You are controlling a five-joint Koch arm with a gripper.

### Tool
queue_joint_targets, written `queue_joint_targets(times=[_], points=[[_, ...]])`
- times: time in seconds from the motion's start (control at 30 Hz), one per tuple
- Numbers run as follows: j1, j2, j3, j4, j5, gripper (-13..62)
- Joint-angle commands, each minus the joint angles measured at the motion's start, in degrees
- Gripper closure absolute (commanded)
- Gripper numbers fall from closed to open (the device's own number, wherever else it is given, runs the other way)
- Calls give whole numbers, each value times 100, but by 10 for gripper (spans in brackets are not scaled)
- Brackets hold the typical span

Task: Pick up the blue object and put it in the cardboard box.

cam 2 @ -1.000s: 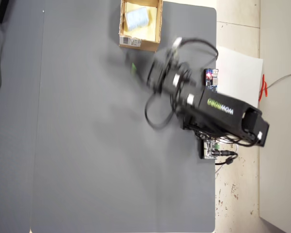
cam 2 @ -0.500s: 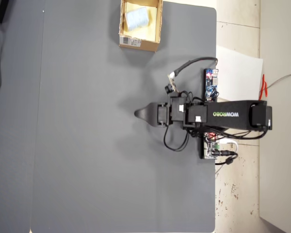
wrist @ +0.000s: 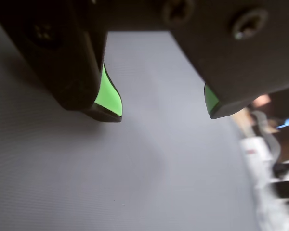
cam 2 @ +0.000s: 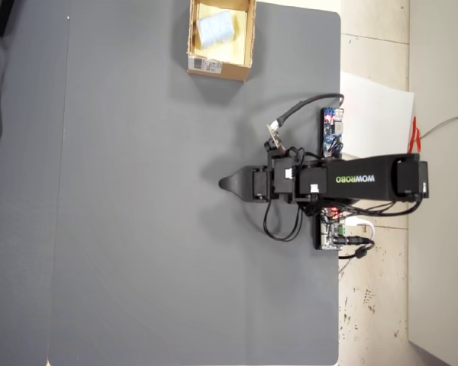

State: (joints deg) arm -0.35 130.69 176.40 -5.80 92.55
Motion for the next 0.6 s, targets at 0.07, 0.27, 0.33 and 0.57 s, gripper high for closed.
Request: queue_joint_targets(times=[0.07,0.27,0.33,0.57], points=[[-18,501,229,466,26,154],[0,501,229,519,26,153],[9,501,229,510,26,153],[9,501,229,510,26,153]])
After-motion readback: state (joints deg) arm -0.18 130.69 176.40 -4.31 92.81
